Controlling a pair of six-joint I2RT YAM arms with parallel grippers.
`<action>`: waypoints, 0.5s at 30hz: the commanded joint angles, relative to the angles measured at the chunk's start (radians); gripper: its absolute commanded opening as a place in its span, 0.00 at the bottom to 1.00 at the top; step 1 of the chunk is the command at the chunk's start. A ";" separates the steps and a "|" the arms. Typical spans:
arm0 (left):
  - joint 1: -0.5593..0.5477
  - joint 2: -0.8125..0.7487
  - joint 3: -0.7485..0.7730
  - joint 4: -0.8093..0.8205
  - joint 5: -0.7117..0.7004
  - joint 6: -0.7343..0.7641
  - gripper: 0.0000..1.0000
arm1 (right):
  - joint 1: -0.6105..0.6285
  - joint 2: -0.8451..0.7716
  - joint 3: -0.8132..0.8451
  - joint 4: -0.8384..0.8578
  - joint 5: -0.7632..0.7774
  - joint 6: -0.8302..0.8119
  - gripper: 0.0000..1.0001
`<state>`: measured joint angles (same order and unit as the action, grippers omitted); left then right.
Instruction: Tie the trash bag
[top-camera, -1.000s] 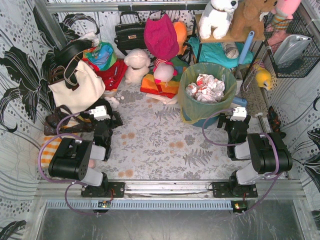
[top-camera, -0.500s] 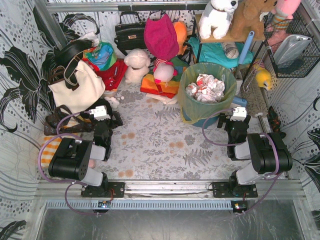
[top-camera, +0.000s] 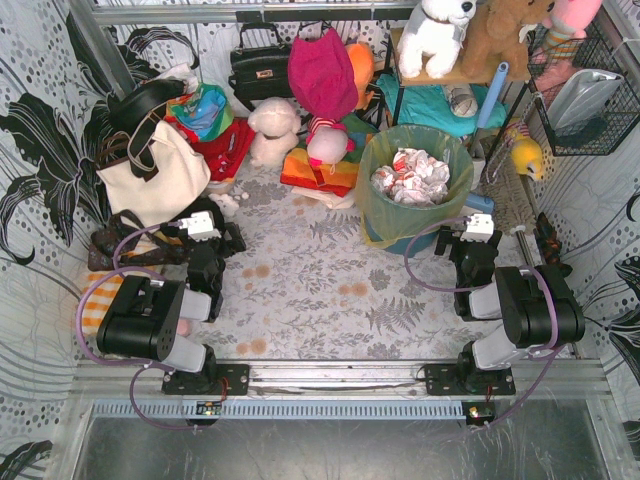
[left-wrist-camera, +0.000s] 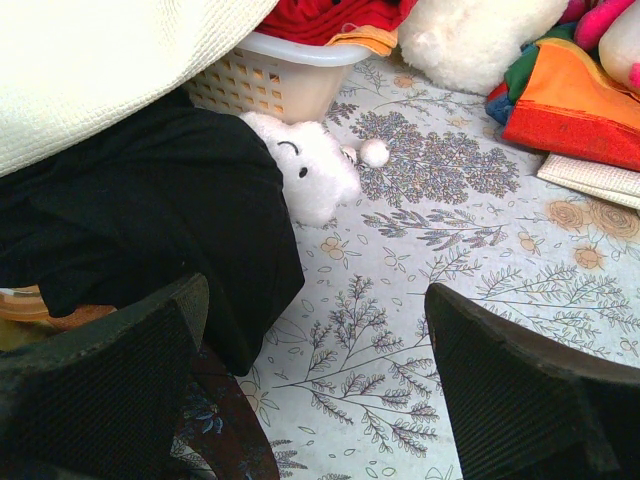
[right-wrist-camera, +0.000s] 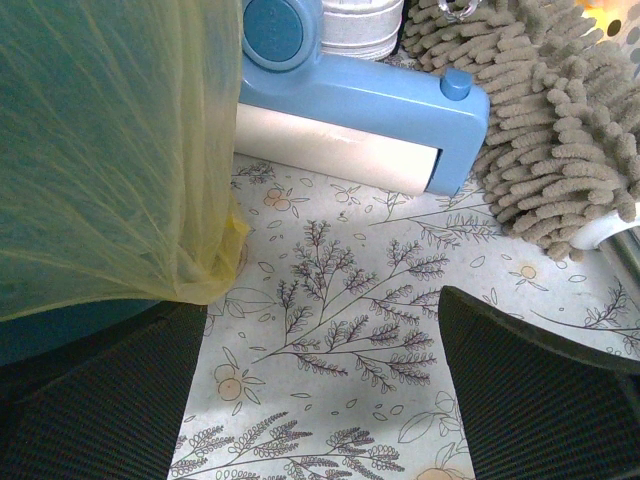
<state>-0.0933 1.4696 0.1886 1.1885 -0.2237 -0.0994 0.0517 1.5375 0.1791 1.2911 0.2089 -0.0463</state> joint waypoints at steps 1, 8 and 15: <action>0.007 -0.002 0.014 0.043 0.000 0.008 0.98 | -0.006 -0.004 0.009 0.024 0.015 0.002 0.97; 0.006 -0.026 0.033 -0.011 -0.028 0.006 0.98 | -0.005 -0.069 0.005 -0.029 -0.043 -0.019 0.97; -0.031 -0.115 0.101 -0.202 -0.134 0.012 0.98 | -0.006 -0.253 0.009 -0.181 -0.035 -0.013 0.97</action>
<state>-0.1013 1.4155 0.2390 1.0611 -0.2783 -0.1009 0.0517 1.3849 0.1791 1.1896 0.1860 -0.0502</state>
